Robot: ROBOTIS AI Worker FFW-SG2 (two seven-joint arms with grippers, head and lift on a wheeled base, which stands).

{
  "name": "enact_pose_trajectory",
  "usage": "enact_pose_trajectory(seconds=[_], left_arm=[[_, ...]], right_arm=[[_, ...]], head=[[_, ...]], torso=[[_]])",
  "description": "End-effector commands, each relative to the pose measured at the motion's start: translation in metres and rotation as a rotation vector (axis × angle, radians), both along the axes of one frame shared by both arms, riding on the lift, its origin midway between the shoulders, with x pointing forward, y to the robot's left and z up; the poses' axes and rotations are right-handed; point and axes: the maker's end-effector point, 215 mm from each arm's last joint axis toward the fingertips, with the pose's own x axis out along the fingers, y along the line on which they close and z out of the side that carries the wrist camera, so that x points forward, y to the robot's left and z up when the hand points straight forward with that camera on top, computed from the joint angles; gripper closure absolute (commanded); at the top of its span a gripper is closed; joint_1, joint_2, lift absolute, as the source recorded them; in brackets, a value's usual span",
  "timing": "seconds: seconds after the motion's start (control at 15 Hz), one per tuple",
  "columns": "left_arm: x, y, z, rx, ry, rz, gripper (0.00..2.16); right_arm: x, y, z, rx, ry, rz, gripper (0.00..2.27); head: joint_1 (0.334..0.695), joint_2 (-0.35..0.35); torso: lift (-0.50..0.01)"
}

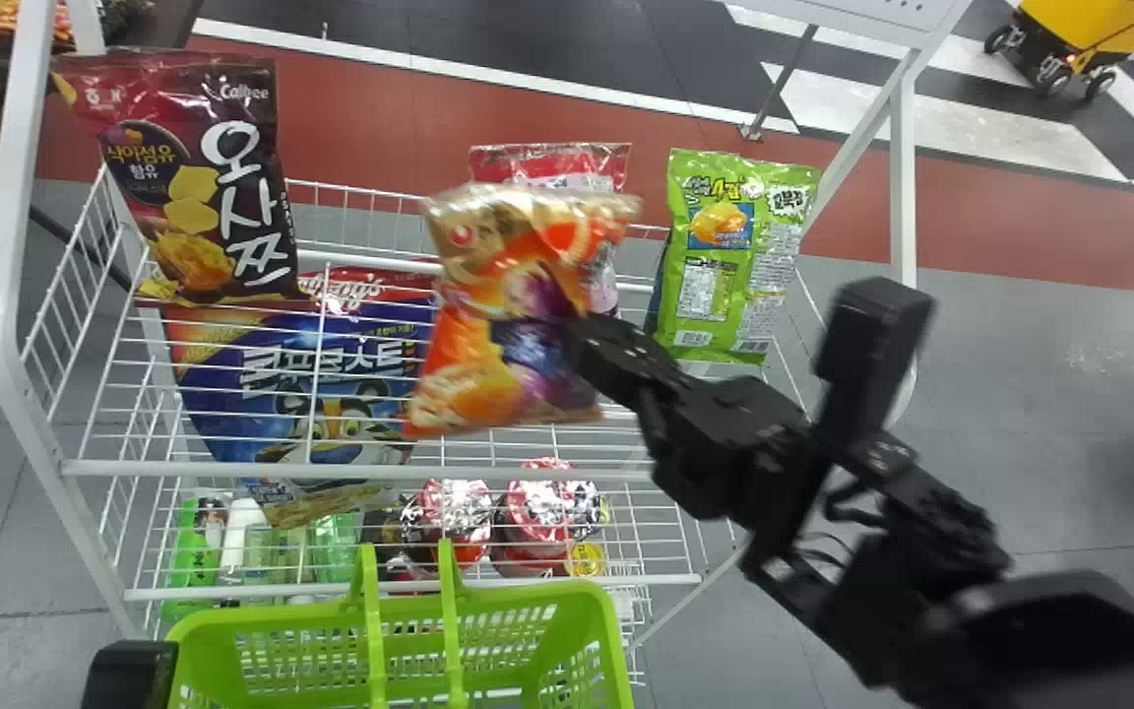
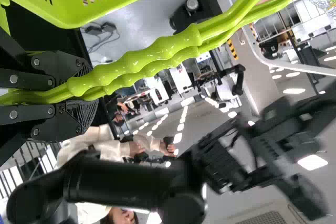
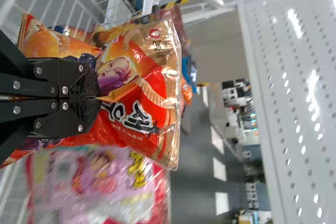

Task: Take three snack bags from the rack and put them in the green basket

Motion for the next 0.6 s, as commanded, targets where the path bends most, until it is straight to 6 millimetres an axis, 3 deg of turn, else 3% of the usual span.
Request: enact_pose_trajectory(seconds=[0.0, 0.2, 0.53], left_arm=[[0.005, 0.002, -0.005, 0.010, 0.003, 0.010, 1.87], [0.012, 0.002, -0.009, 0.017, 0.009, 0.030, 1.87], [0.023, 0.005, -0.008, 0.012, 0.002, 0.047, 1.87]], right_arm=[[-0.032, -0.024, -0.013, -0.028, 0.093, -0.015, 2.07], [-0.063, -0.038, -0.019, -0.015, 0.168, -0.017, 2.07], [-0.123, -0.016, -0.088, 0.029, 0.467, 0.036, 2.07]], head=[[0.695, -0.350], [0.695, -0.350], [0.695, -0.350]], torso=[[-0.007], [-0.007], [-0.007]])
